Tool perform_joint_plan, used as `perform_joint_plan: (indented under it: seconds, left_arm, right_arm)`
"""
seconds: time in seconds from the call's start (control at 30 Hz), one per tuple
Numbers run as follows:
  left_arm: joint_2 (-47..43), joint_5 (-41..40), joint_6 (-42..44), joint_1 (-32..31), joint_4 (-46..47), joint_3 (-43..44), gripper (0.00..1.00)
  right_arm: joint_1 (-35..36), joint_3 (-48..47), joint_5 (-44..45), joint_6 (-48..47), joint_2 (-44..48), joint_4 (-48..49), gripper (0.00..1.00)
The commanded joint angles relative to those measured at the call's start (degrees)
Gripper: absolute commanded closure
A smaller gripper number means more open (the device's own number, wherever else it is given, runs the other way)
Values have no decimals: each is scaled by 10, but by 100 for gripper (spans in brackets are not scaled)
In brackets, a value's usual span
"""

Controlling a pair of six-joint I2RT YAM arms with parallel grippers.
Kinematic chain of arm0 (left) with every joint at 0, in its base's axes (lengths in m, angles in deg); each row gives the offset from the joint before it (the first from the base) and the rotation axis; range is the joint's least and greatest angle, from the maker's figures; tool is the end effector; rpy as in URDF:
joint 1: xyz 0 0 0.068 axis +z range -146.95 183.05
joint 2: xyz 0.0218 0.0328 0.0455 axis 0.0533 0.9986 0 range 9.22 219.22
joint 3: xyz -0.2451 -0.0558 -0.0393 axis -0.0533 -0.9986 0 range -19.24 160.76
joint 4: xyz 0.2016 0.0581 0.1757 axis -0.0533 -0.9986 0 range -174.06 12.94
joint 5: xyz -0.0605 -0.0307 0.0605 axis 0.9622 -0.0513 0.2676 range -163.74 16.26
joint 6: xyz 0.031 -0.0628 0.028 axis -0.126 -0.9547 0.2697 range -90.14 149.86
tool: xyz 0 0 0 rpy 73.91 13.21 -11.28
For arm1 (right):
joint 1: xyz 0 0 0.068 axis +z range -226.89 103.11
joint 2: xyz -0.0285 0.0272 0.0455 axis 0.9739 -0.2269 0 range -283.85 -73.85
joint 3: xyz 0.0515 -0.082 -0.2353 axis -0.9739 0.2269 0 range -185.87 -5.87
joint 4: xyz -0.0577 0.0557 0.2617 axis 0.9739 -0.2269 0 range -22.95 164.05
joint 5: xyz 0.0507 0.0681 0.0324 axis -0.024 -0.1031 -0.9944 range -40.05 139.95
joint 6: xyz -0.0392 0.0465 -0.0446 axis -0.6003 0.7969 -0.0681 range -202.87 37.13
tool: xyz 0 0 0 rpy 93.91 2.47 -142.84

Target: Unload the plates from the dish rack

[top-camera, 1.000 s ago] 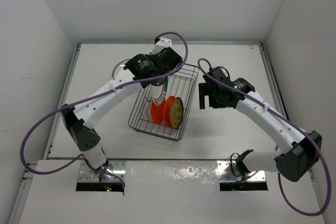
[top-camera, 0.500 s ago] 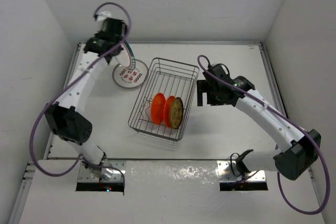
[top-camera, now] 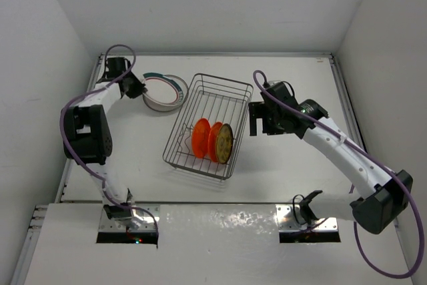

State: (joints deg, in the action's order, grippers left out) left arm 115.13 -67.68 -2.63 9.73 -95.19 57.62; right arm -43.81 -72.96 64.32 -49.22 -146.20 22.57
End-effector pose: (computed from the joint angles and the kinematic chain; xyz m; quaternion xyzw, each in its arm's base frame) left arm 0.4329 0.0439 0.1755 -0.2934 0.8824 -0.1294 0.3443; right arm 0.2453 0.1411 0.2696 0.0405 0.9505 0.0560 0.3030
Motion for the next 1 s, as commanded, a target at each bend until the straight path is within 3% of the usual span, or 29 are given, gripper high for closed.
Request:
perform_joint_plan:
  seconds: [0.0,0.03,0.1,0.17,0.23,0.33,0.5,0.67,0.77,0.9,0.97]
  left_arm:
    - [-43,61,-29,-4,113,-24,100]
    - [-39,64,-29,-4,113,-31,97]
    - [-32,69,-30,-4,112,-48,70]
    - [-27,75,-30,-5,114,-59,51]
    - [-20,73,-28,-6,94,-58,39]
    - [-16,73,-14,-12,64,-56,1]
    - [5,87,45,-34,-8,-38,0]
    - [40,69,95,-77,-78,-18,0]
    - [30,20,82,-79,-112,-22,0]
    - [-44,-113,45,-79,-142,-41,0]
    - [-75,-134,31,-78,-144,-55,0]
  right_arm:
    - [-2,8,-7,-9,13,7,1]
    - [-3,8,-9,-10,12,8,1]
    - [-3,1,-24,-15,1,5,1]
    - [-2,-15,-34,-8,-15,-6,1]
    - [-1,-51,-43,20,-52,-36,1]
    - [9,-89,-71,79,-81,-43,3]
    - [49,-81,-80,199,-85,61,16]
    - [110,-139,-20,237,-145,50,27]
    - [131,-148,0,255,-170,54,34]
    - [145,-164,43,263,-202,33,44]
    - [149,-161,64,268,-210,30,48]
